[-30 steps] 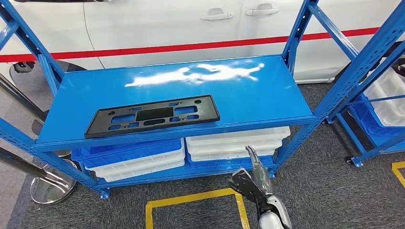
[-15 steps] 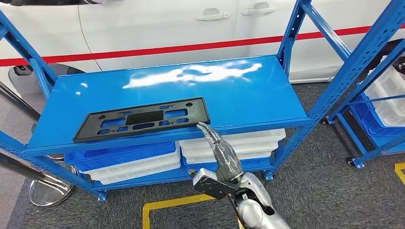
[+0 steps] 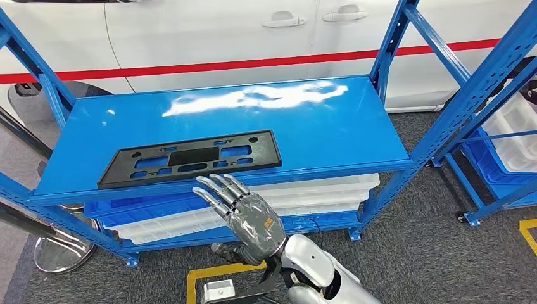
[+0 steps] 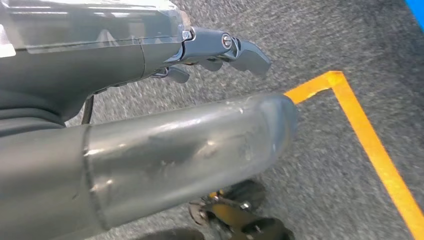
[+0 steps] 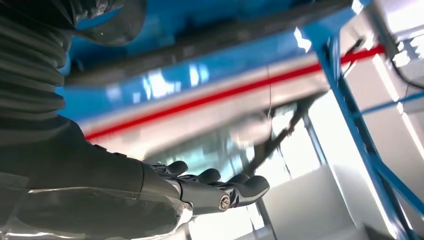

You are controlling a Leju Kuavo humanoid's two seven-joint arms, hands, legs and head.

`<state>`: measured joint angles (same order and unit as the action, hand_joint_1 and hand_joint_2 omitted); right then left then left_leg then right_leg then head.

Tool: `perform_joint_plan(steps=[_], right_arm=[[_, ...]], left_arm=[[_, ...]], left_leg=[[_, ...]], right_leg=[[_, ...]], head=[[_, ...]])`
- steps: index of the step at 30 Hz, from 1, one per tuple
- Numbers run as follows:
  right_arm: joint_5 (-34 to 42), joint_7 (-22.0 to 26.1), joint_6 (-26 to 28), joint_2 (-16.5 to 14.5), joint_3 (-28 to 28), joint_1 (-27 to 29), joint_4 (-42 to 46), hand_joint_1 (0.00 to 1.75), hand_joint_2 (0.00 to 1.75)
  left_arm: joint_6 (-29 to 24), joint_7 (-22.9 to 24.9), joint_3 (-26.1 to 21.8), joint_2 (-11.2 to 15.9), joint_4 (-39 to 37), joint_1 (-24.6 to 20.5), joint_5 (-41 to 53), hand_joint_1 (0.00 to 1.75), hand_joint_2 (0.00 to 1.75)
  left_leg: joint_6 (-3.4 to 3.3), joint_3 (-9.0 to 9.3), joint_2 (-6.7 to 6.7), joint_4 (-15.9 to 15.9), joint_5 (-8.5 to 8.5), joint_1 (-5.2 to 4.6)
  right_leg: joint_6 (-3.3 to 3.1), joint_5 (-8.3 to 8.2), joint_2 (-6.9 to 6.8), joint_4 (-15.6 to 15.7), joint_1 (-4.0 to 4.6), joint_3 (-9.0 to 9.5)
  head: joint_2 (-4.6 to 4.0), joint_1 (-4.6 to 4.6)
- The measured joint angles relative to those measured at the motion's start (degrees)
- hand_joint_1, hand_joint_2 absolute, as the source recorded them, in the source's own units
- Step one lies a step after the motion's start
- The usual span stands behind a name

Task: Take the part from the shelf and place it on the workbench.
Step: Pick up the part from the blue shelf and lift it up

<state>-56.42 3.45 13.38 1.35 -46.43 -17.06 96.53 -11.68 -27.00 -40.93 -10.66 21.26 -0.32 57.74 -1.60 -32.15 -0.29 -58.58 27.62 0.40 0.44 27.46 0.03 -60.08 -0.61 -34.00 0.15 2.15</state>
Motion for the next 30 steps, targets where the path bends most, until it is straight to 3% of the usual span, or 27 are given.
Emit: perform_joint_plan(steps=[2,5,6,7,8,10,12,14,16,18,21,22,23,24,25,27,28,30], right_arm=[[-5.8,-0.2,3.7,0.1,-1.7,-1.1,-0.6,0.00,1.75],[-11.5,-0.3,7.9,0.1,-4.6,-2.4,-3.6,0.00,1.75],[-12.4,-0.3,8.6,0.1,-5.5,-2.5,-4.9,0.00,1.75],[-12.7,-0.5,9.0,0.1,-6.2,-2.7,-6.0,0.00,1.75],[-12.9,-0.8,9.2,0.0,-6.8,-2.9,-7.2,0.00,1.75],[-12.8,-1.9,9.4,-0.4,-7.6,-3.5,-9.9,0.00,1.75],[-11.8,-2.9,8.8,-1.0,-7.9,-4.0,-13.1,0.00,0.87],[-8.9,-3.3,6.6,-1.5,-8.0,-4.2,-15.3,0.00,0.00],[-2.3,-3.4,1.5,-1.9,-7.8,-4.3,-16.9,0.00,0.00],[6.3,-3.0,-3.7,-2.5,-7.4,-4.3,-18.1,0.00,0.00],[14.1,-2.0,-6.5,-3.0,-6.4,-4.0,-18.9,0.00,0.00],[15.0,-2.0,-6.7,-3.0,-6.2,-3.8,-19.0,0.00,0.00],[15.2,-2.1,-6.7,-3.0,-6.0,-3.7,-19.1,0.00,0.00],[15.2,-2.3,-6.7,-3.0,-5.8,-3.7,-19.1,0.00,0.00],[15.4,-2.5,-6.7,-3.1,-5.5,-3.6,-19.0,0.00,0.00],[15.7,-3.0,-6.6,-3.2,-4.9,-3.7,-18.9,0.00,0.00],[15.8,-3.2,-6.5,-3.2,-4.6,-3.7,-18.8,0.00,0.00],[15.8,-3.3,-6.2,-3.3,-4.2,-3.7,-18.6,0.00,0.00]], left_arm=[[0.0,1.4,-0.1,-0.4,0.3,-0.1,0.5,0.00,0.00],[-0.3,5.3,-0.2,-2.3,2.2,-0.3,1.9,0.00,0.00],[-0.3,6.1,-0.2,-3.0,3.0,-0.2,2.3,0.00,0.00],[-0.1,6.6,-0.2,-3.4,3.6,-0.2,2.6,0.00,0.00],[0.1,7.0,-0.2,-3.8,4.1,-0.2,2.9,0.00,0.00],[0.5,7.3,-0.1,-4.5,5.0,-0.2,3.3,0.00,0.00],[0.9,7.3,0.0,-4.8,5.9,-0.2,3.8,0.00,0.00],[1.3,7.0,0.2,-4.8,6.4,-0.2,4.3,0.00,0.00],[2.0,6.2,0.6,-4.2,6.7,-0.3,4.4,0.00,0.00],[2.5,5.2,1.0,-3.4,6.8,-0.5,4.2,0.00,0.00],[2.6,4.6,1.2,-2.3,6.7,-0.5,3.7,0.00,0.00],[2.6,4.5,1.2,-2.0,6.7,-0.4,3.6,0.00,0.00],[2.6,4.5,1.2,-1.8,6.7,-0.3,3.6,0.00,0.00],[2.5,4.5,1.2,-1.5,6.8,-0.2,3.6,0.00,0.00],[2.5,4.5,1.2,-1.3,6.8,-0.1,3.5,0.00,0.00],[2.4,4.5,1.2,-1.0,6.8,-0.1,3.5,0.00,0.00],[2.3,4.6,1.2,-0.9,6.8,0.0,3.4,0.00,0.00],[2.3,4.6,1.2,-0.9,6.8,0.3,3.4,0.00,0.00]], left_leg=[[-0.39,0.35,0.10,0.9,-0.57,0.28],[-0.76,0.39,0.14,1.1,-0.75,0.13],[-0.81,0.40,0.10,1.0,-0.71,0.03],[-0.85,0.45,0.04,0.9,-0.65,-0.04],[-0.85,0.53,-0.04,0.9,-0.58,-0.10],[-0.69,0.65,-0.13,0.7,-0.34,-0.29],[-0.31,0.53,-0.16,0.5,-0.16,-0.41],[0.10,0.43,-0.17,0.6,-0.15,-0.35],[0.59,0.57,-0.16,0.6,0.01,-0.37],[1.21,-0.23,-0.10,-1.6,1.64,-0.31],[2.14,-5.32,-0.03,-12.1,6.64,0.22],[2.39,-6.79,-0.02,-14.8,7.24,0.39],[2.57,-7.31,0.03,-15.4,6.65,0.54],[2.71,-6.68,0.17,-13.6,4.98,0.68],[2.79,-5.05,0.38,-9.9,2.61,0.83],[2.67,-1.58,0.74,-2.5,-0.43,0.79],[2.42,-0.65,0.78,-0.5,-0.90,0.67],[1.65,-0.51,0.67,0.2,-0.74,0.35]], right_leg=[[0.50,1.68,0.00,-2.3,0.01,-0.93],[0.84,6.51,-0.01,-12.5,-0.12,-5.80],[0.87,6.76,-0.02,-14.5,-0.13,-6.83],[0.81,5.85,-0.02,-14.3,-0.12,-6.81],[0.64,3.97,-0.02,-11.8,-0.10,-5.69],[-0.08,0.39,-0.03,-4.0,0.16,-2.00],[-0.63,-0.79,-0.05,0.5,0.47,-0.03],[-0.78,-0.75,-0.01,0.8,0.64,-0.01],[-1.15,-0.94,0.01,1.2,0.38,0.17],[-1.68,-1.22,-0.16,1.9,-0.10,0.58],[-2.05,-1.19,-0.84,2.1,-0.20,0.80],[-2.07,-1.11,-1.08,2.1,-0.21,0.82],[-2.02,-1.00,-1.33,2.0,-0.24,0.87],[-1.90,-0.85,-1.57,1.9,-0.30,0.99],[-1.66,-0.64,-1.75,1.8,-0.39,1.15],[-0.96,-0.17,-2.04,1.4,-0.36,1.31],[-0.59,-0.05,-2.12,1.3,-0.30,1.30],[0.02,-0.10,-2.26,1.3,-0.16,1.23]], head=[[0.00,0.01],[0.00,0.02],[0.00,0.02],[0.00,0.02],[0.00,0.02],[0.00,0.02],[0.00,0.01],[0.00,0.01],[0.00,0.01],[0.00,0.01],[0.00,0.00],[0.00,0.00],[0.00,0.00],[0.00,0.00],[0.00,0.00],[0.00,0.00],[0.00,0.01],[0.00,0.01]])
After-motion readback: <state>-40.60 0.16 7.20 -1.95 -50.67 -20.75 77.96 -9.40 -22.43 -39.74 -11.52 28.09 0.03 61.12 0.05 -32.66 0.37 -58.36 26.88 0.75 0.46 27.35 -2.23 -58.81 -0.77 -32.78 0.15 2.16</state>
